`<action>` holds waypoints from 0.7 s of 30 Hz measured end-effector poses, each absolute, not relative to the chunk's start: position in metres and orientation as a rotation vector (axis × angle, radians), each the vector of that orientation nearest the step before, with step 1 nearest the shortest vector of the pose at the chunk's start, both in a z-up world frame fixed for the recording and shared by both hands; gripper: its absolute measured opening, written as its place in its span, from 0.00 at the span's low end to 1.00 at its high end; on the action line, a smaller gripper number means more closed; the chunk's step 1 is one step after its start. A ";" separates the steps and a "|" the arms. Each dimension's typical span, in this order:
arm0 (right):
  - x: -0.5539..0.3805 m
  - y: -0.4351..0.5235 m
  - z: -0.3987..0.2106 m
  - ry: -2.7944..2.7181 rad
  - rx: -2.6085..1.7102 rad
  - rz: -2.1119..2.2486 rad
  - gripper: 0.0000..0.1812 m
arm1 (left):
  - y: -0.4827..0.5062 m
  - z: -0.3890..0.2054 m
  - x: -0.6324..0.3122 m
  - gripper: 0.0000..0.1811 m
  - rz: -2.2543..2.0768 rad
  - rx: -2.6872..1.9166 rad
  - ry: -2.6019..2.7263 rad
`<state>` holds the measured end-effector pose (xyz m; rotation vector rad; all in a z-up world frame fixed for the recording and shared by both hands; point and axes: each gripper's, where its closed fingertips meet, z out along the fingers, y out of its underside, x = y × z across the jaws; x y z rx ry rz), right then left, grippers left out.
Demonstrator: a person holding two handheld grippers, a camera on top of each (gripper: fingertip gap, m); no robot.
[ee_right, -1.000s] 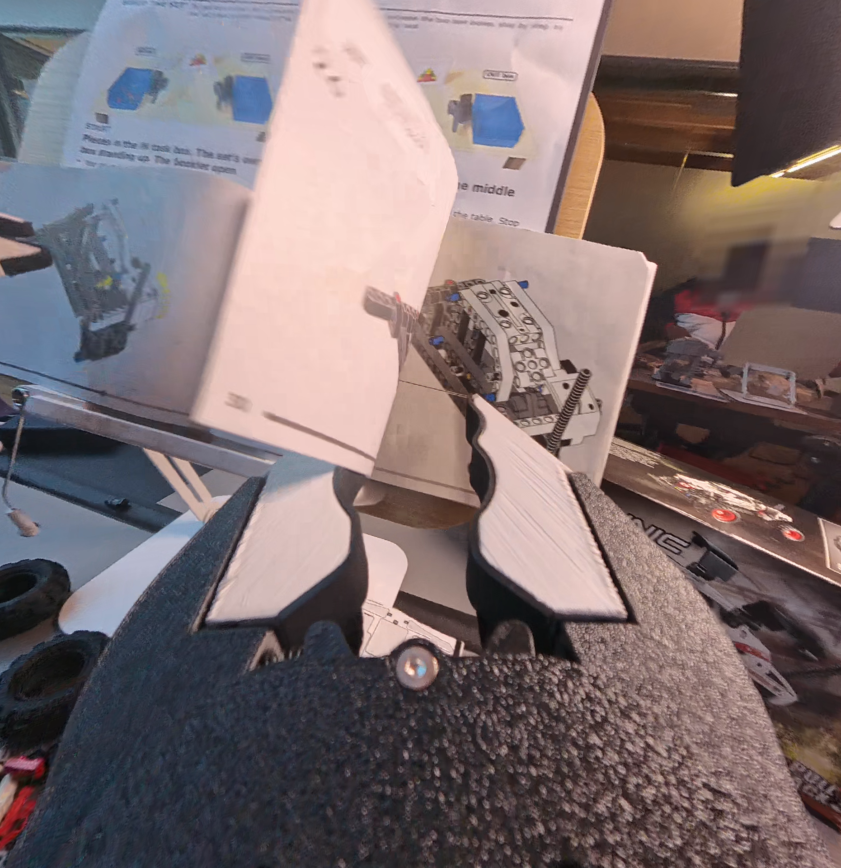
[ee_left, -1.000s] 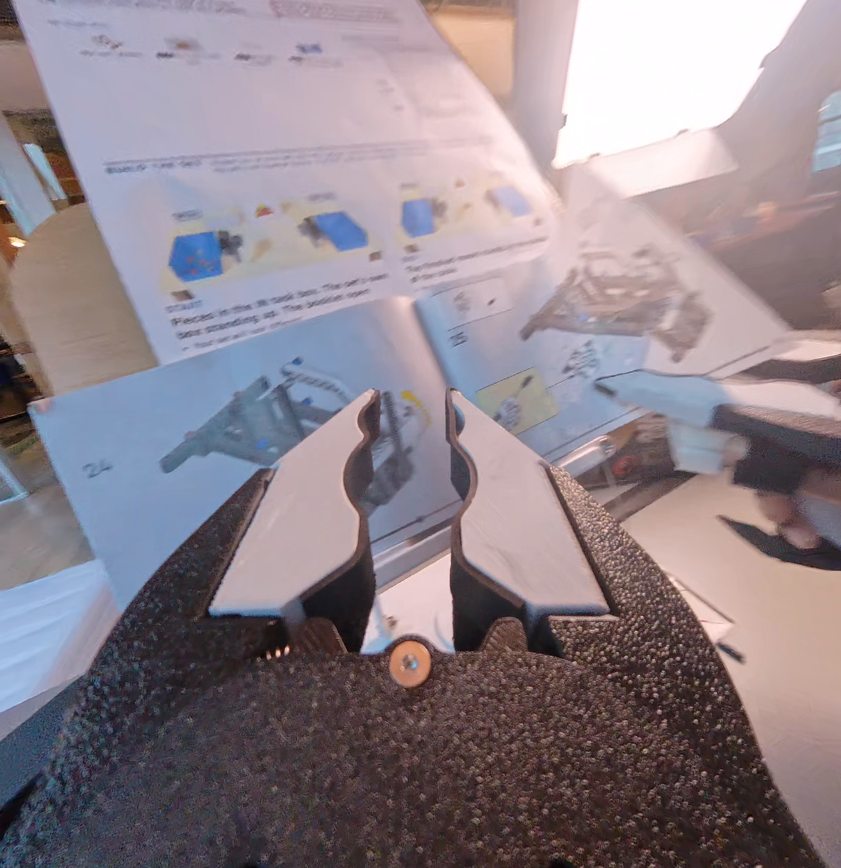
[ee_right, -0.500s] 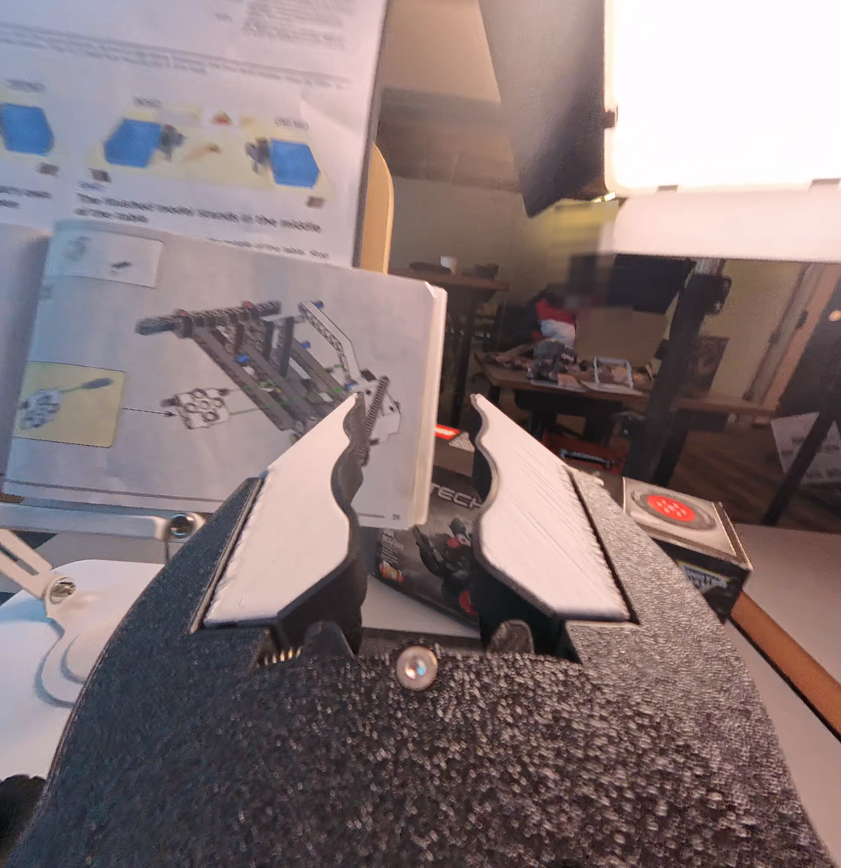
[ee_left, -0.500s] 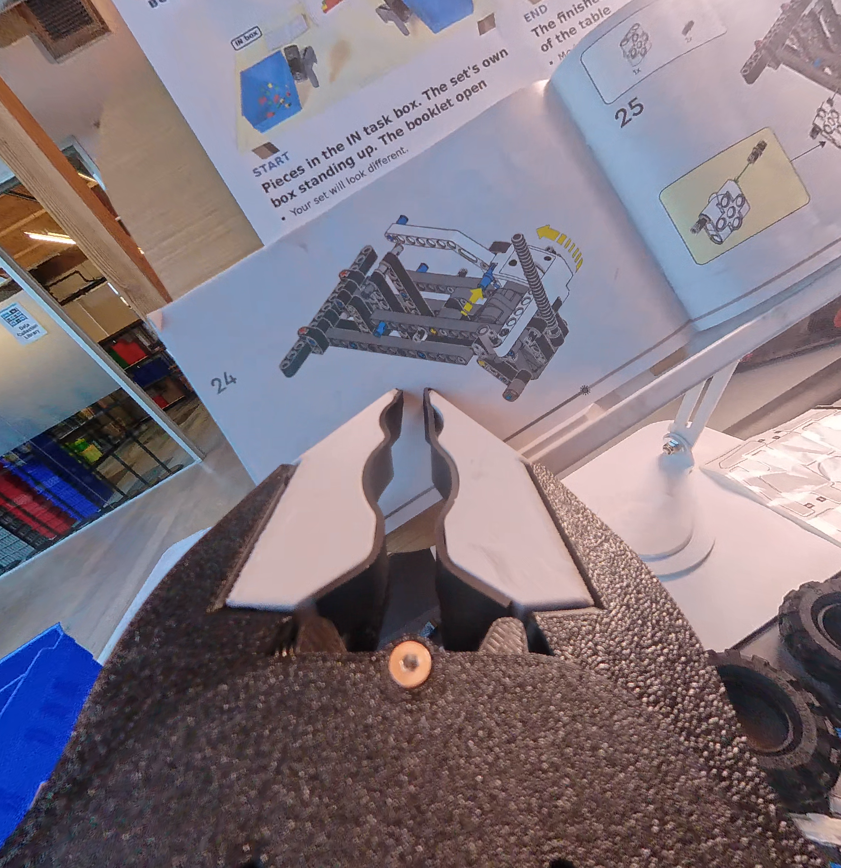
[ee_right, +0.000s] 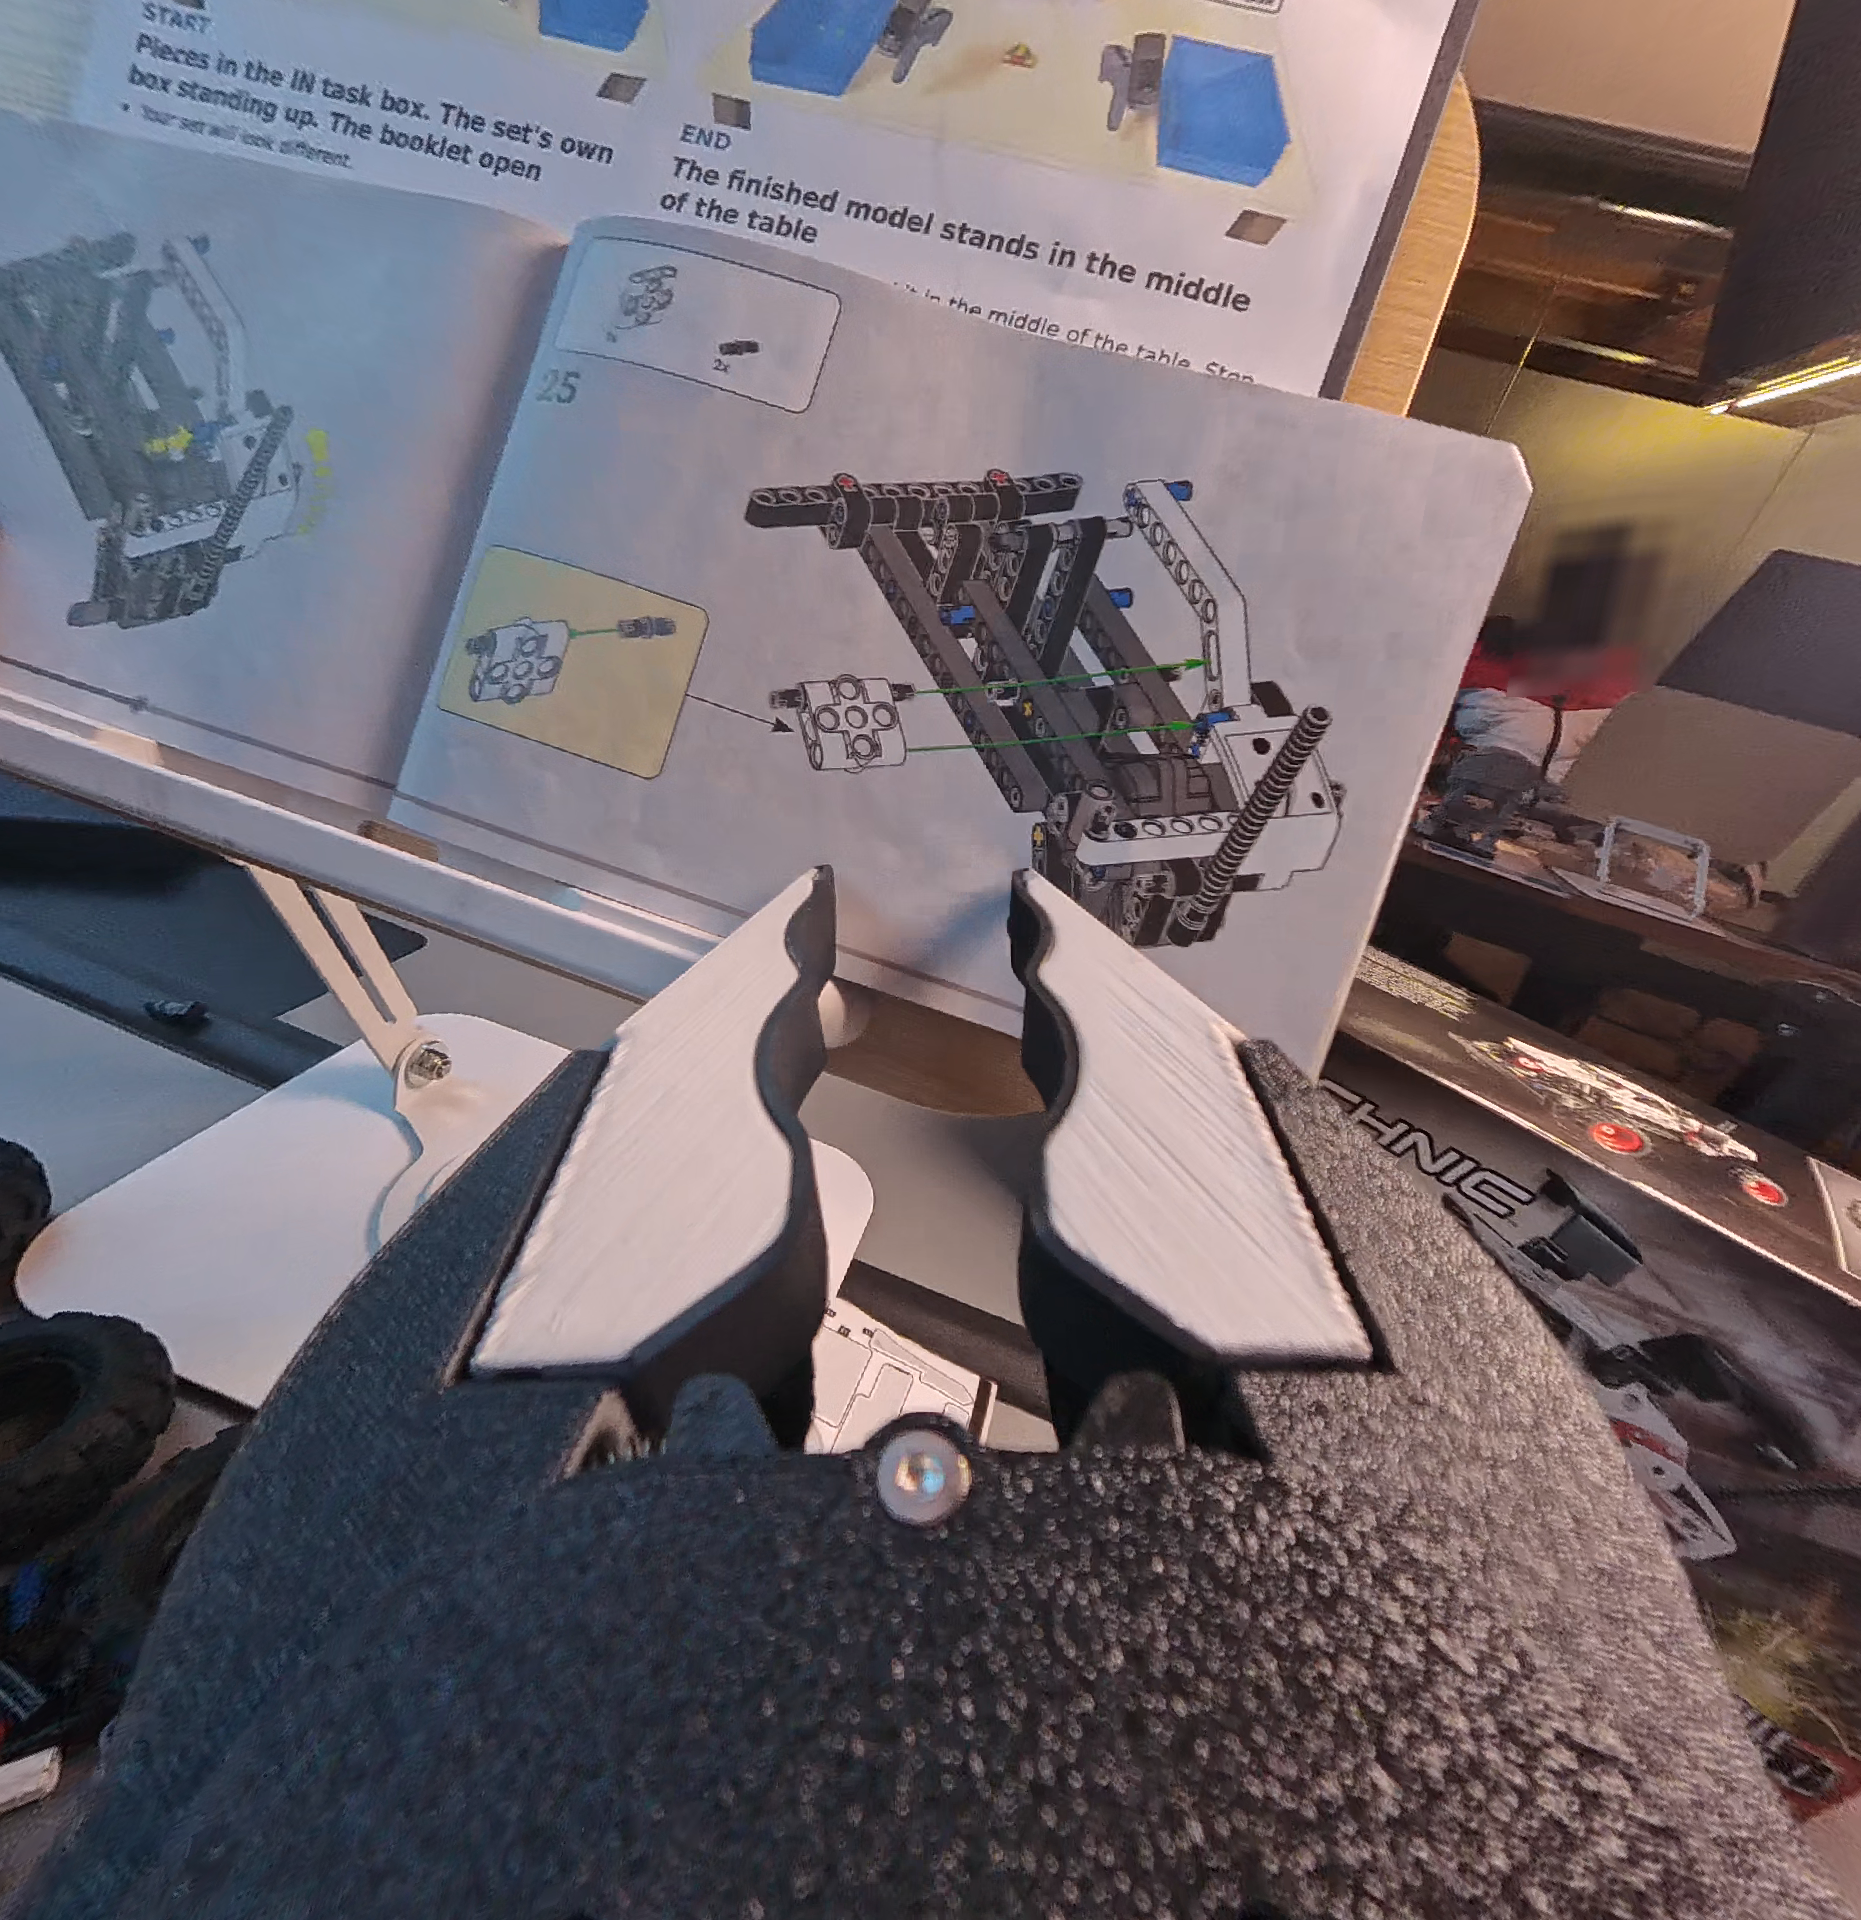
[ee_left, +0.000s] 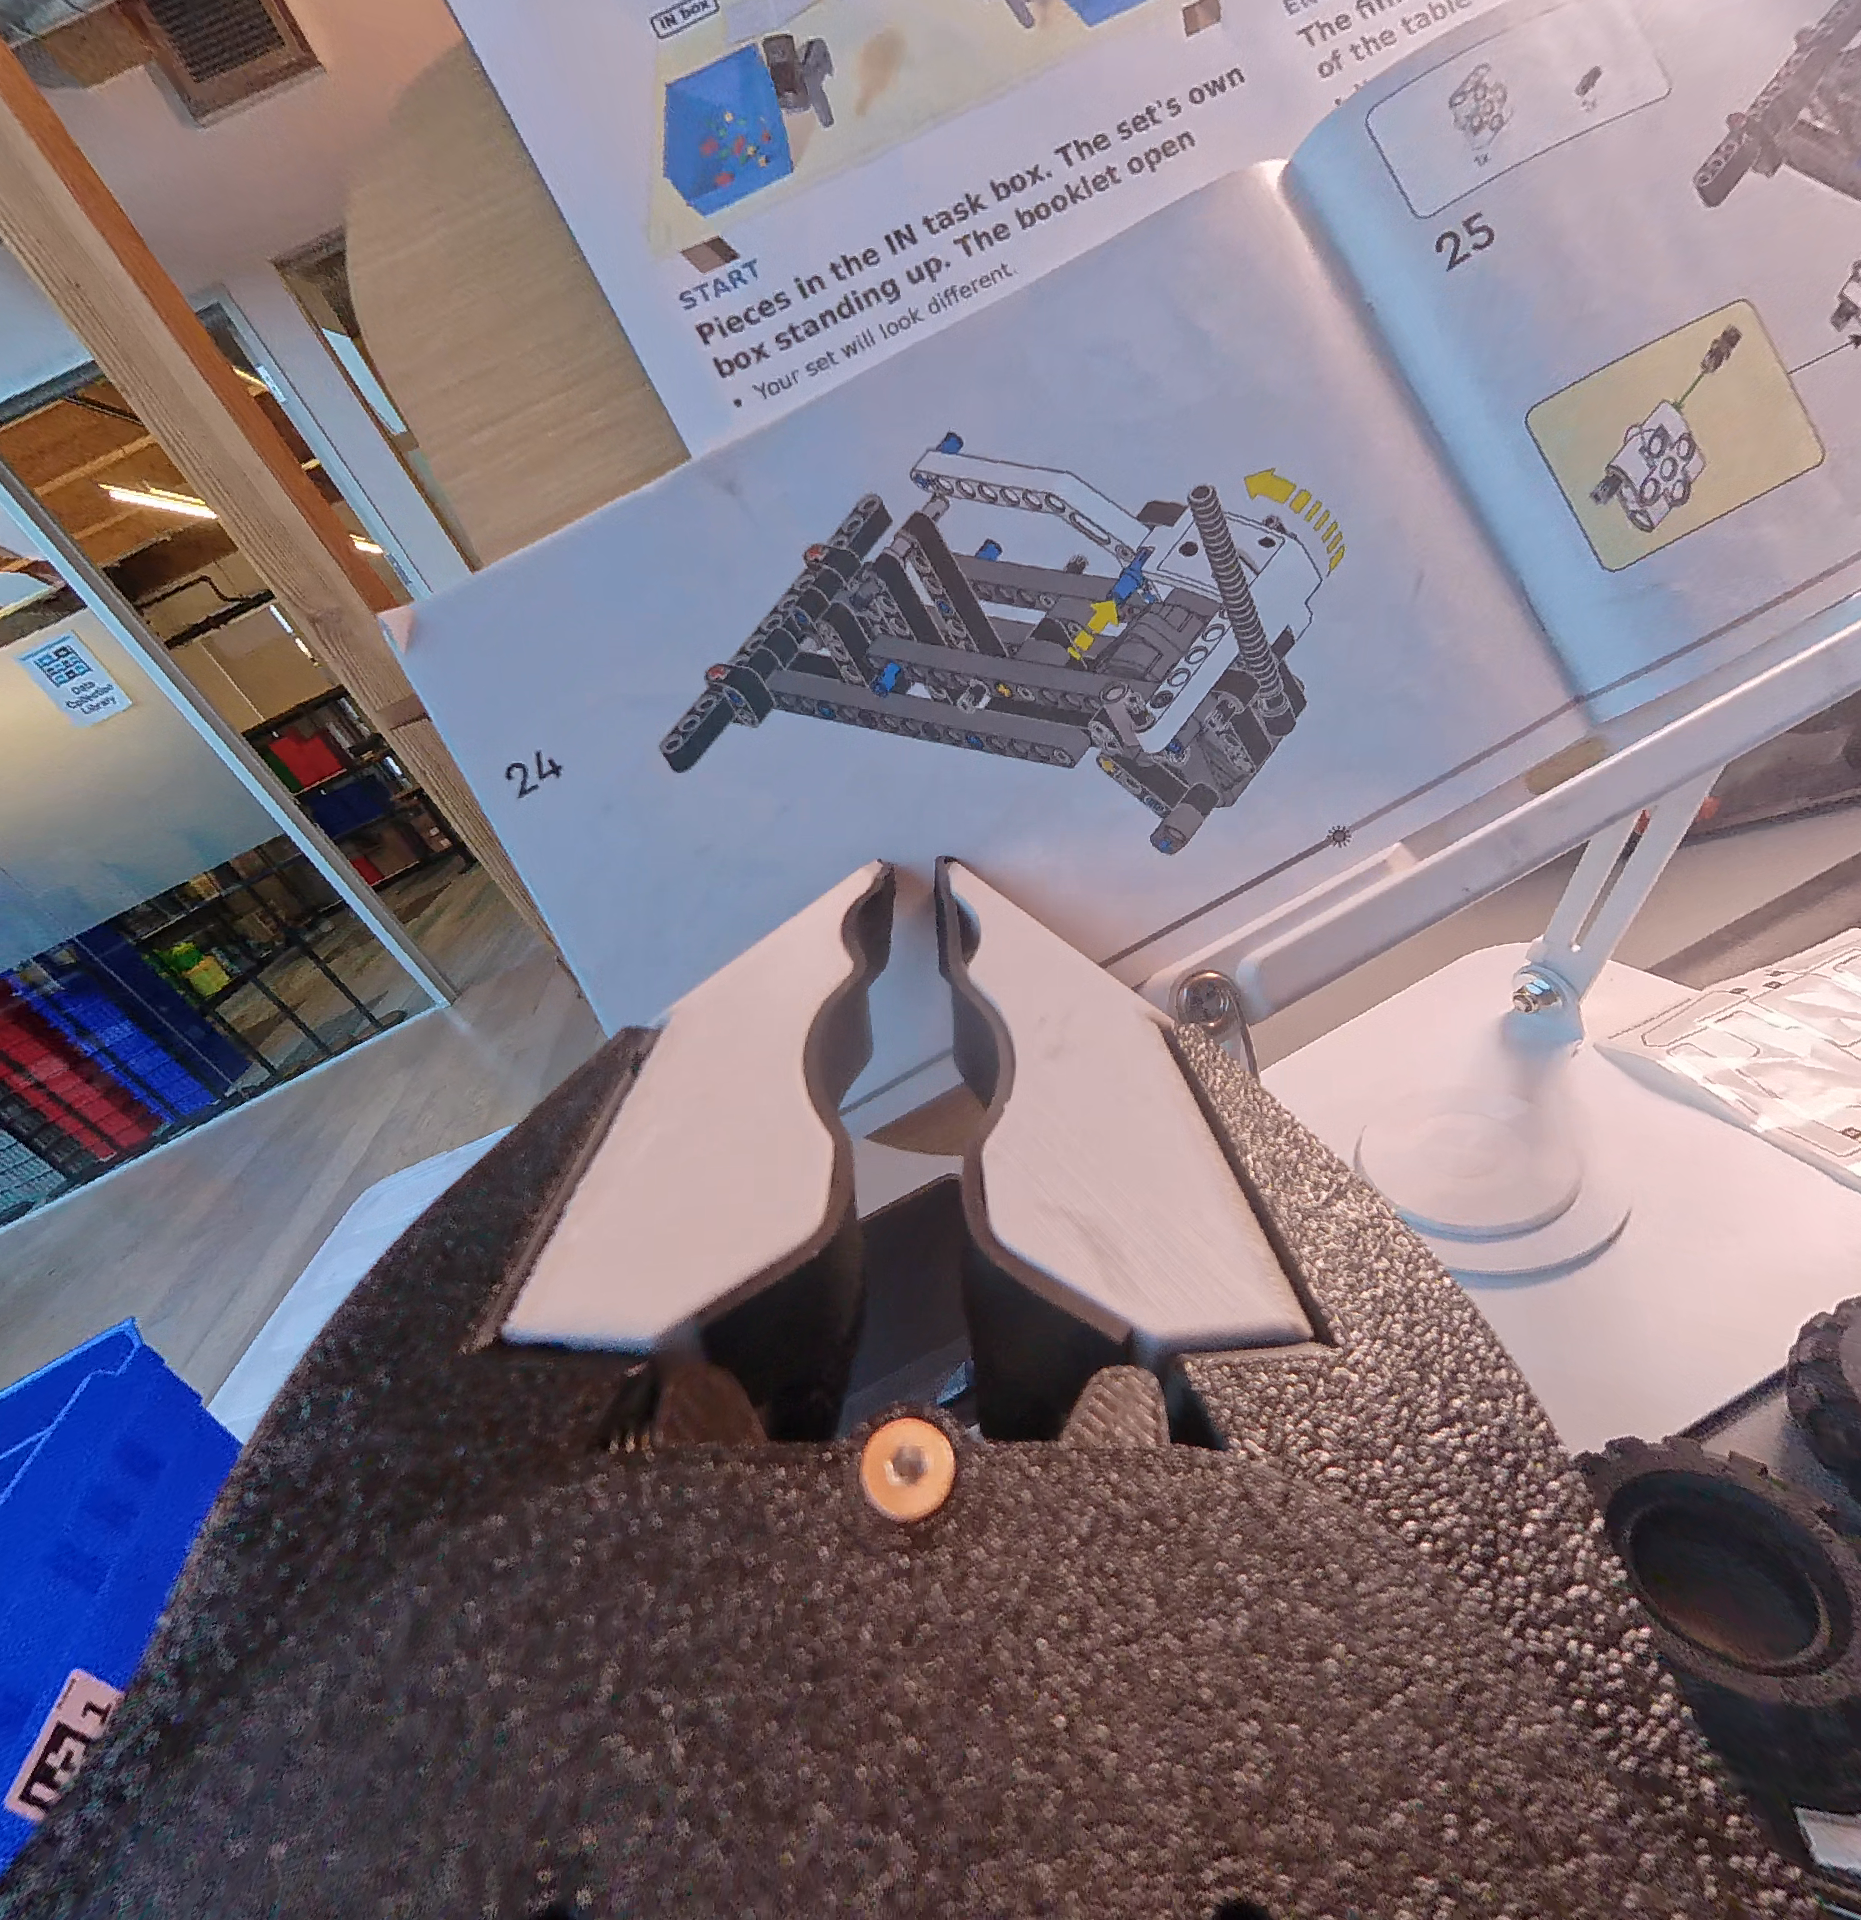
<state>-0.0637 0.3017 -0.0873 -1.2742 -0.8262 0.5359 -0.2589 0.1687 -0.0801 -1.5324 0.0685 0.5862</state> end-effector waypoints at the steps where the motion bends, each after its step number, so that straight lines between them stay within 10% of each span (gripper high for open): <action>1: -0.065 0.301 -0.088 -0.828 -1.274 0.546 0.20 | 0.168 -0.080 -0.260 0.05 0.587 -1.532 0.060; 14: -0.072 0.291 -0.090 -0.851 -1.267 0.508 0.25 | 0.155 -0.065 -0.268 0.20 0.555 -1.497 -0.032; 21: -0.072 0.287 -0.090 -0.862 -1.271 0.516 0.25 | 0.171 -0.061 -0.240 0.47 0.458 -1.491 -0.013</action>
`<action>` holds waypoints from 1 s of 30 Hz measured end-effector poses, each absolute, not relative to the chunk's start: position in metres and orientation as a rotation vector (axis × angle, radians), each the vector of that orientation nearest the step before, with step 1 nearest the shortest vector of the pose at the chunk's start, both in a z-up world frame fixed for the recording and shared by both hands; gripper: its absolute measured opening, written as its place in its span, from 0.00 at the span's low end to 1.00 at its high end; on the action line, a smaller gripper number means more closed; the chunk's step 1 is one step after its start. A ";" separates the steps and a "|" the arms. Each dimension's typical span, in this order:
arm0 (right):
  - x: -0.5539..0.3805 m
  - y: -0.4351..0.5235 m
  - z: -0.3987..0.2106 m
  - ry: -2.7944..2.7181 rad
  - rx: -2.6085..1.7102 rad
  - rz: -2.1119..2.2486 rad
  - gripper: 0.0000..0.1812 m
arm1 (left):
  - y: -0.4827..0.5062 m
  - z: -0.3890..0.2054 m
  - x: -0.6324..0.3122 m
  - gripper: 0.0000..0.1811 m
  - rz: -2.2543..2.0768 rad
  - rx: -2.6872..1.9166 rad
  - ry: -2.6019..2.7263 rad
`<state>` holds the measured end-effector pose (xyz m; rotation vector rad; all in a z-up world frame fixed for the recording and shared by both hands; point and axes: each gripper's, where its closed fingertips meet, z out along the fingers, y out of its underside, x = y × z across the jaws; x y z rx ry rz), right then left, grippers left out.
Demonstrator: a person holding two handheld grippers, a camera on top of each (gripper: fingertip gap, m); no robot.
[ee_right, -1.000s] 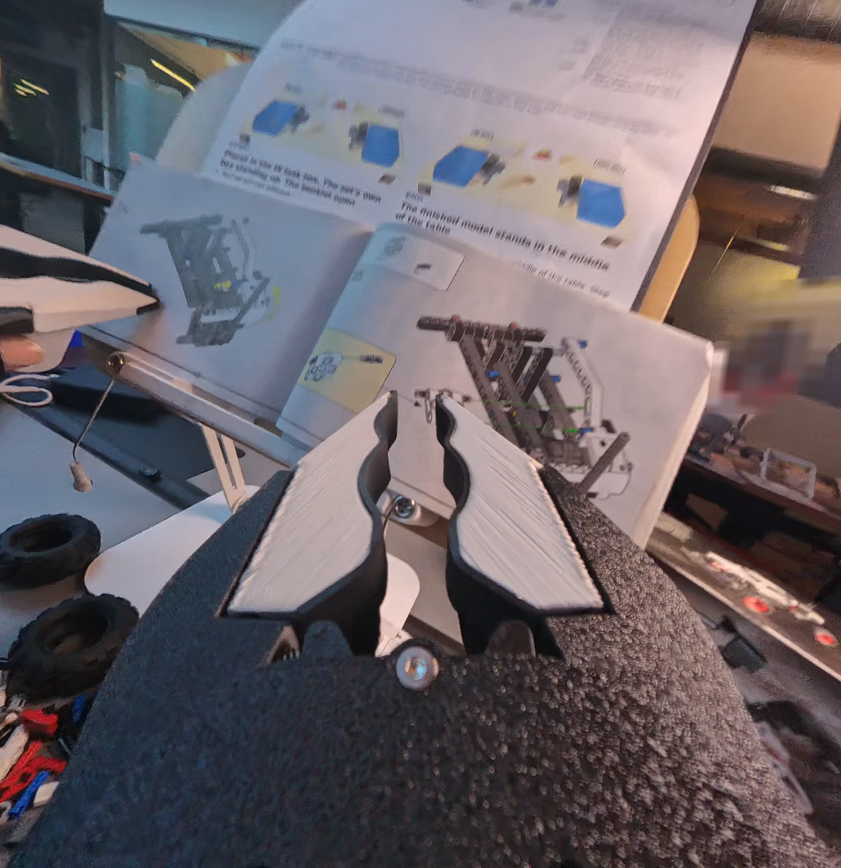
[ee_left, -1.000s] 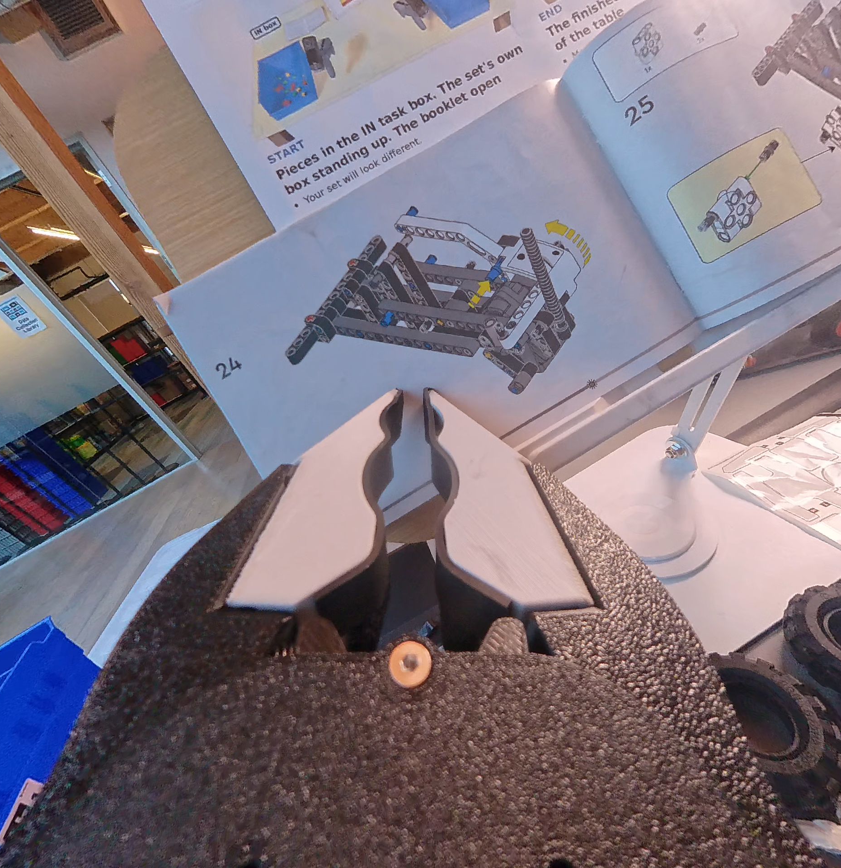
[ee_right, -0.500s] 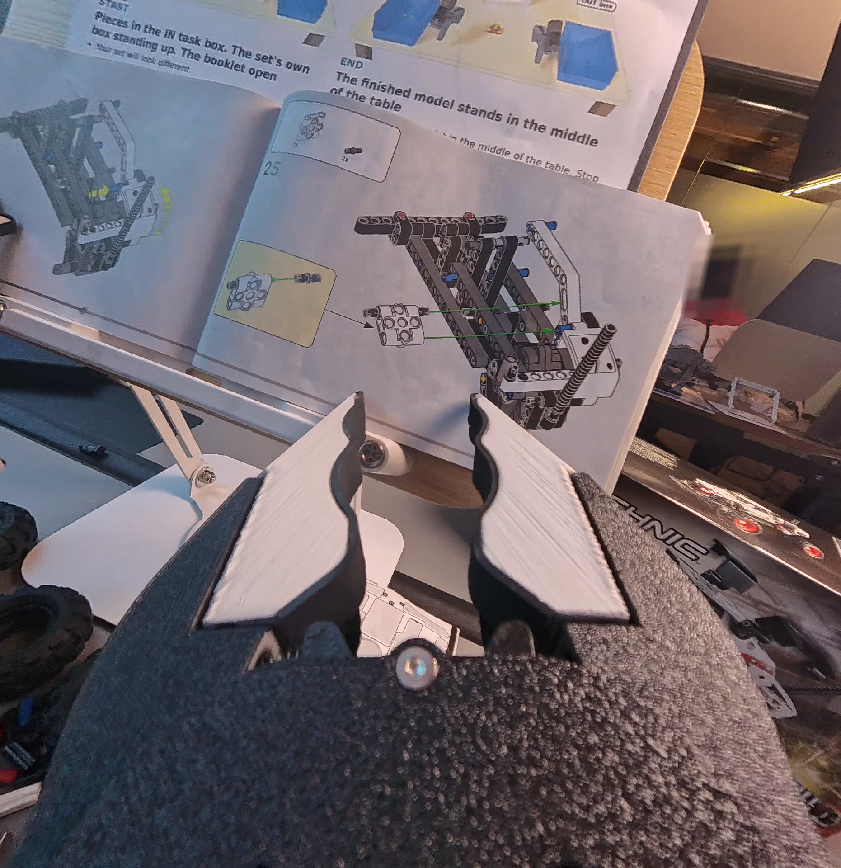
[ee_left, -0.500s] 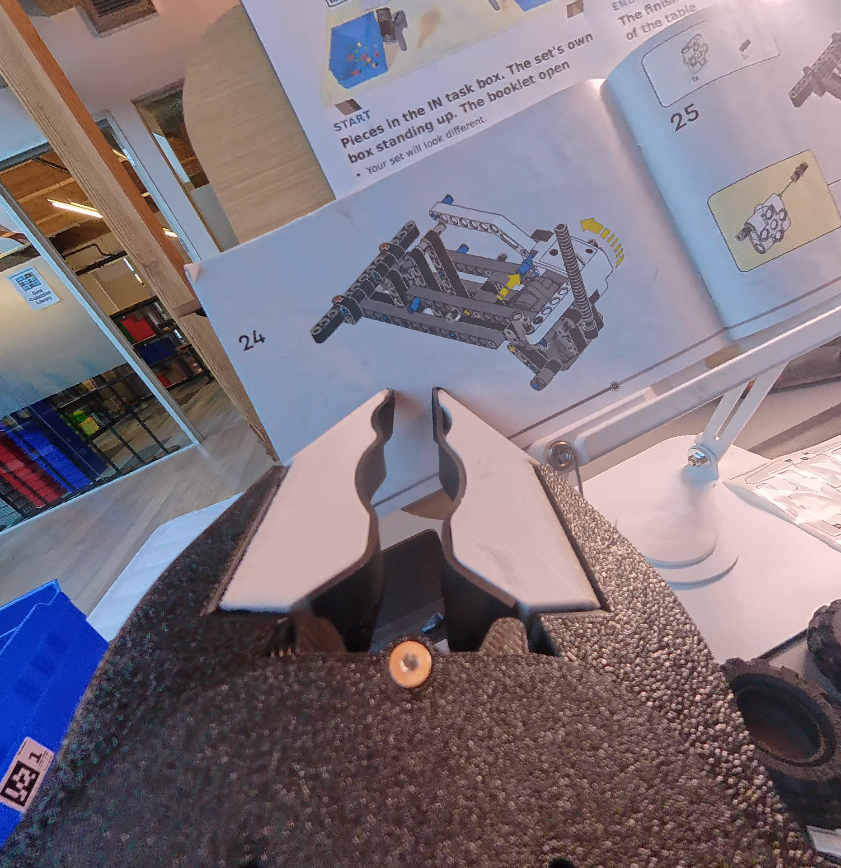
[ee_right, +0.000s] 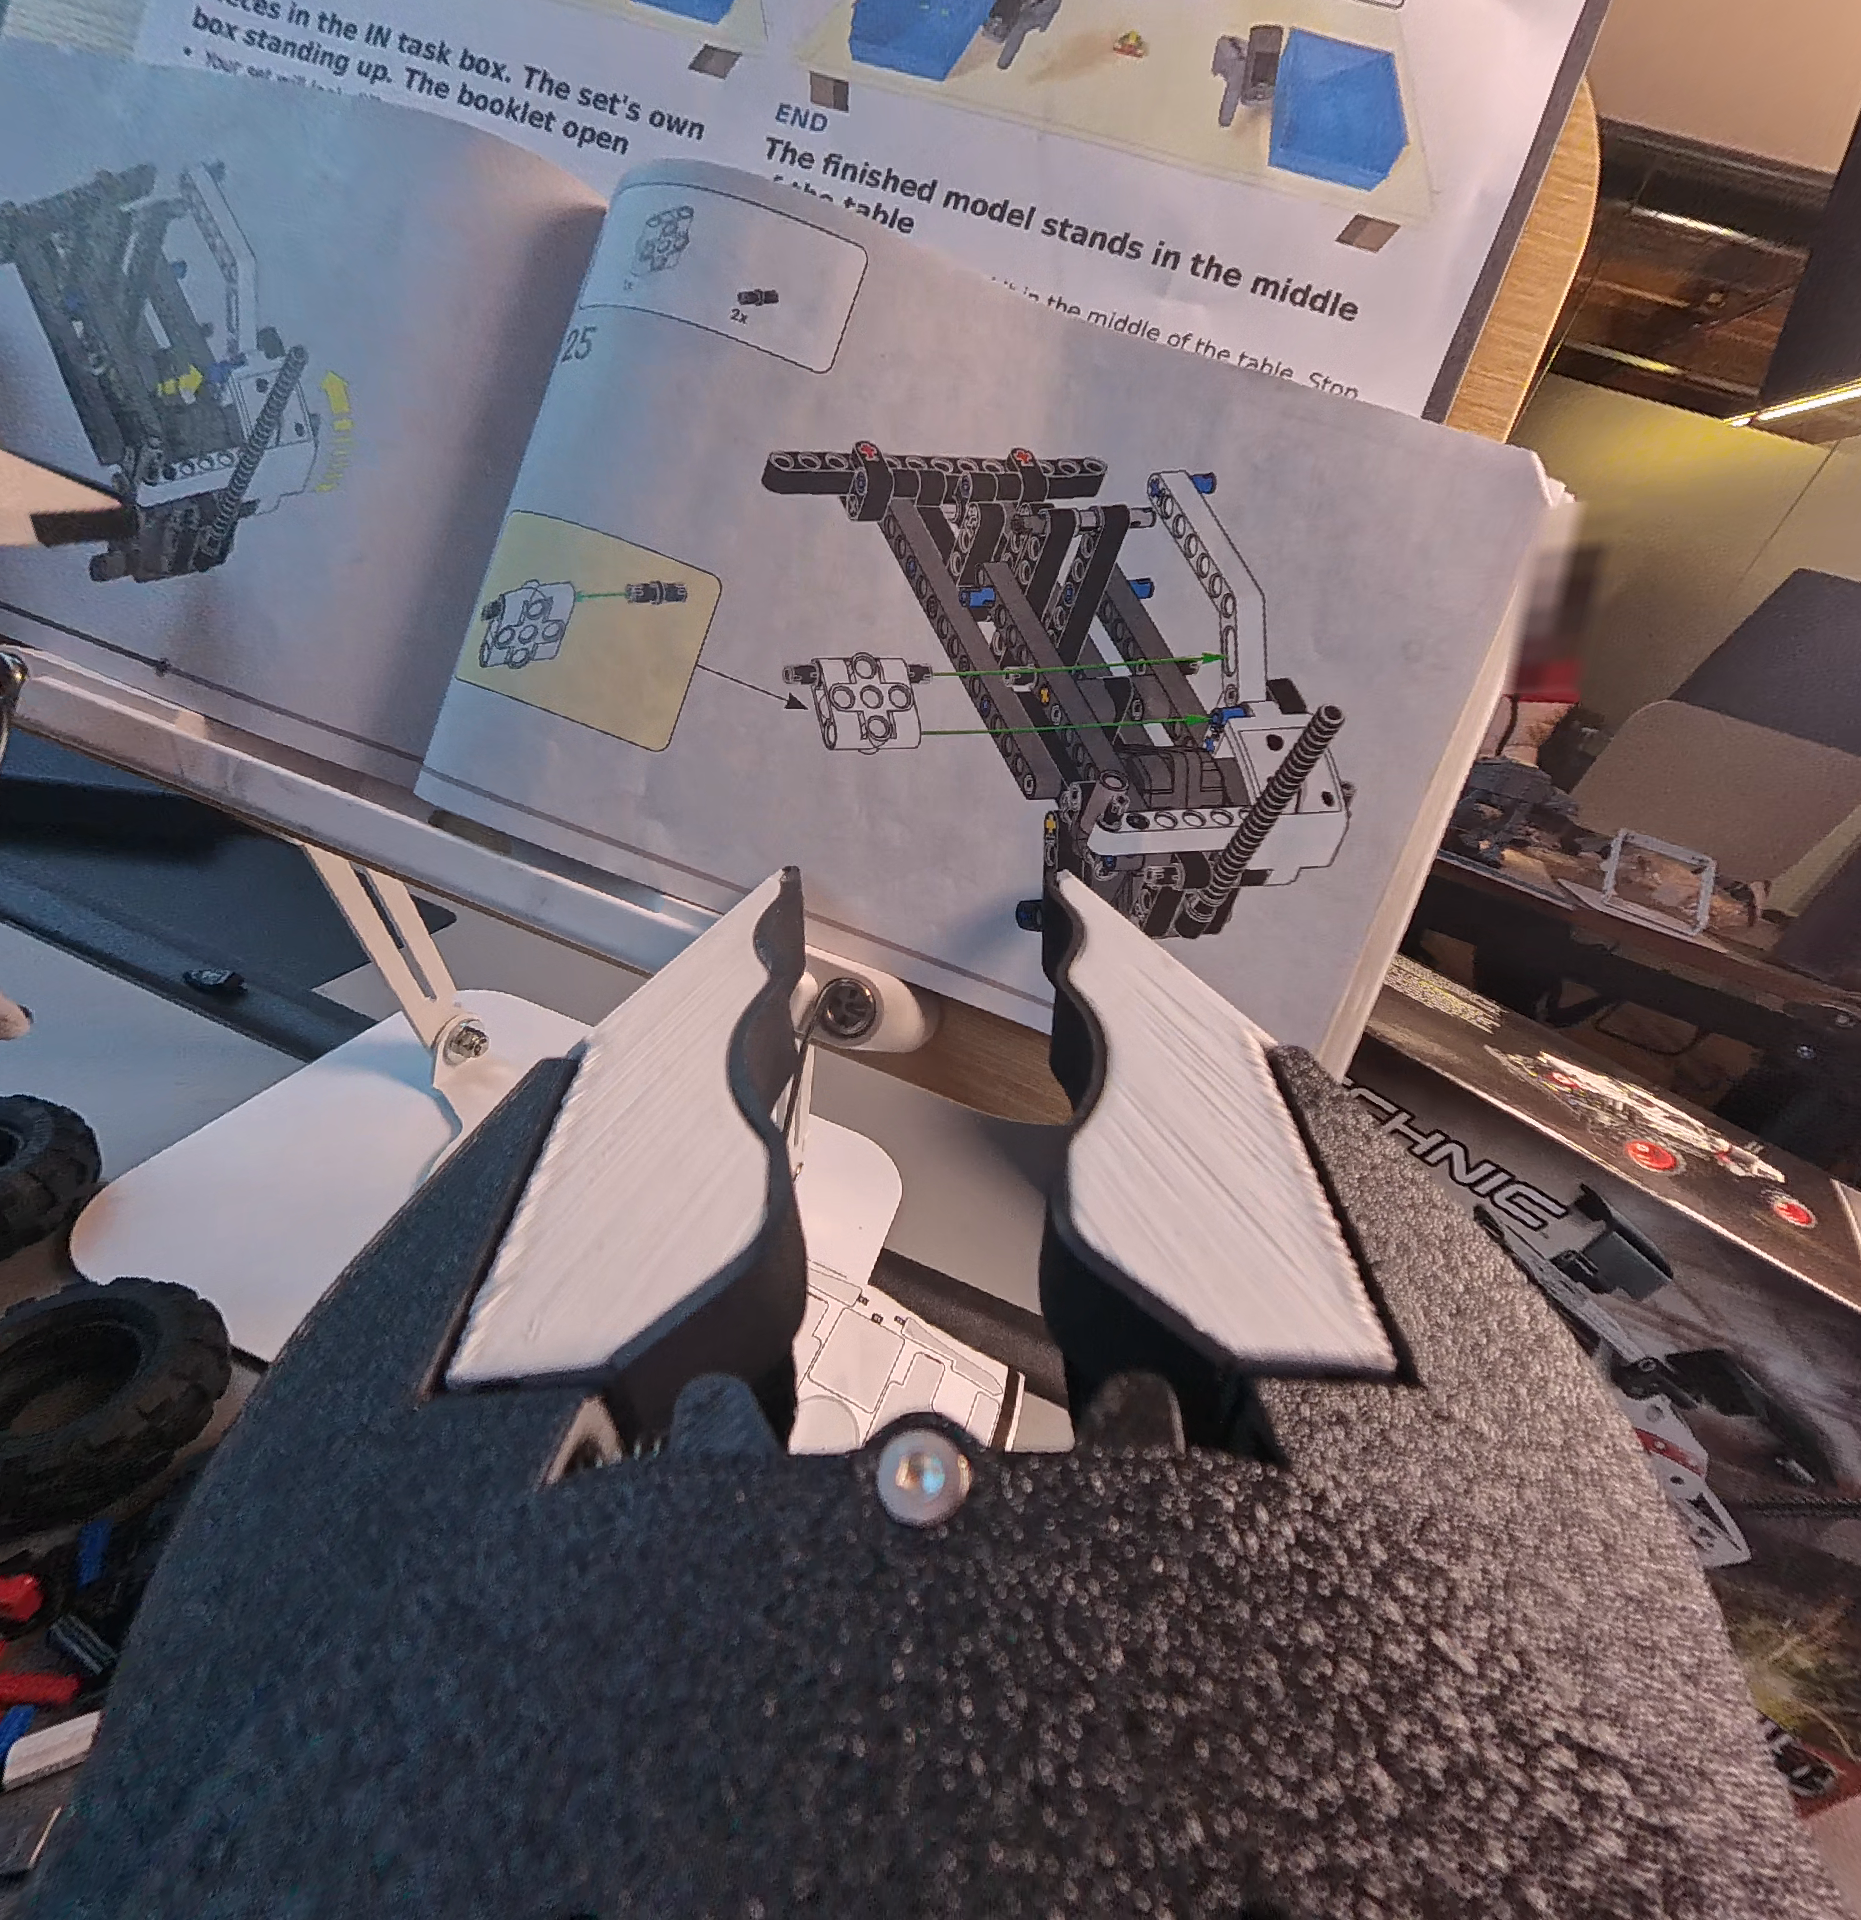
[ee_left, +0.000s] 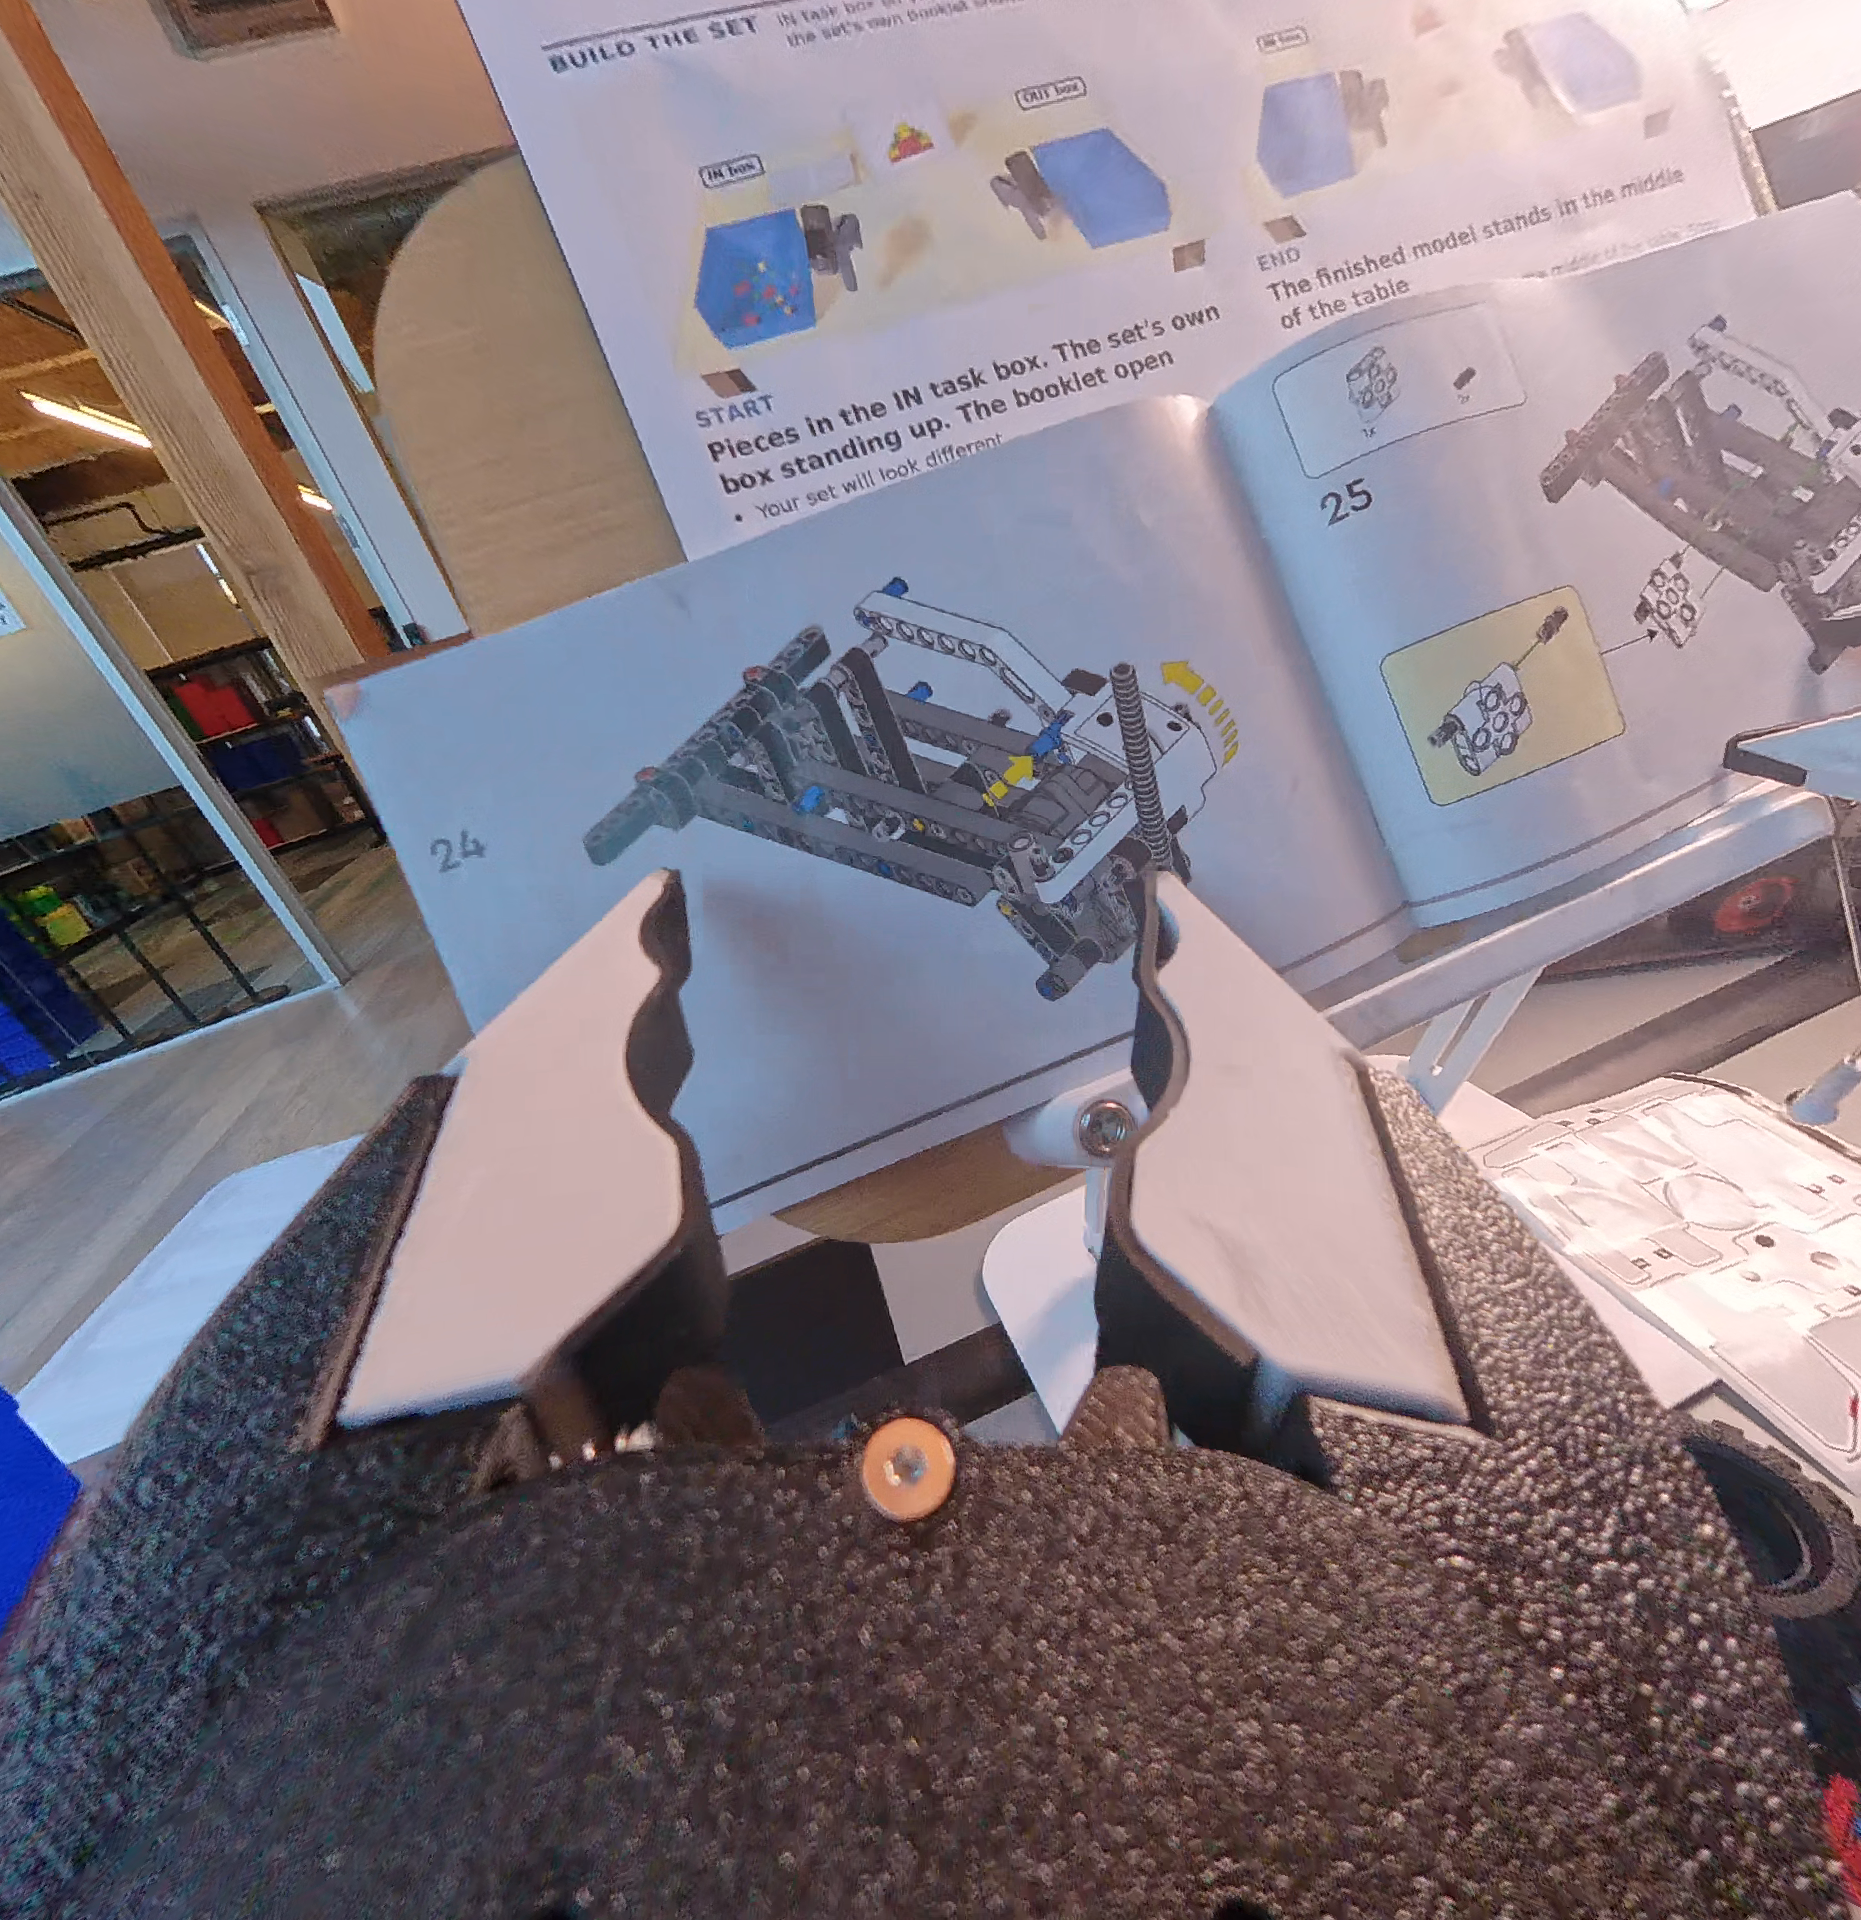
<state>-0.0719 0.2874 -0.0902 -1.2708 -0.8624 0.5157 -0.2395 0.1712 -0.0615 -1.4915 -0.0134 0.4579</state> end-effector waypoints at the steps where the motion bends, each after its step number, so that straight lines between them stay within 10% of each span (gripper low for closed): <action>1: -0.072 0.287 -0.090 -0.864 -1.272 0.514 0.25 | 0.173 -0.066 -0.241 0.51 0.454 -1.504 -0.027; 6: -0.070 0.288 -0.090 -0.861 -1.280 0.515 0.25 | 0.177 -0.075 -0.246 0.47 0.511 -1.519 -0.041; 13: -0.074 0.285 -0.094 -0.884 -1.282 0.515 0.25 | 0.180 -0.080 -0.234 0.05 0.505 -1.559 0.015; 16: -0.075 0.284 -0.094 -0.888 -1.283 0.519 0.25 | 0.179 -0.078 -0.234 0.05 0.507 -1.558 0.001; 22: -0.075 0.284 -0.095 -0.886 -1.289 0.528 0.25 | 0.178 -0.065 -0.247 0.59 0.476 -1.508 -0.118; 30: -0.076 0.281 -0.095 -0.891 -1.291 0.540 0.25 | 0.185 -0.078 -0.237 0.22 0.523 -1.558 -0.035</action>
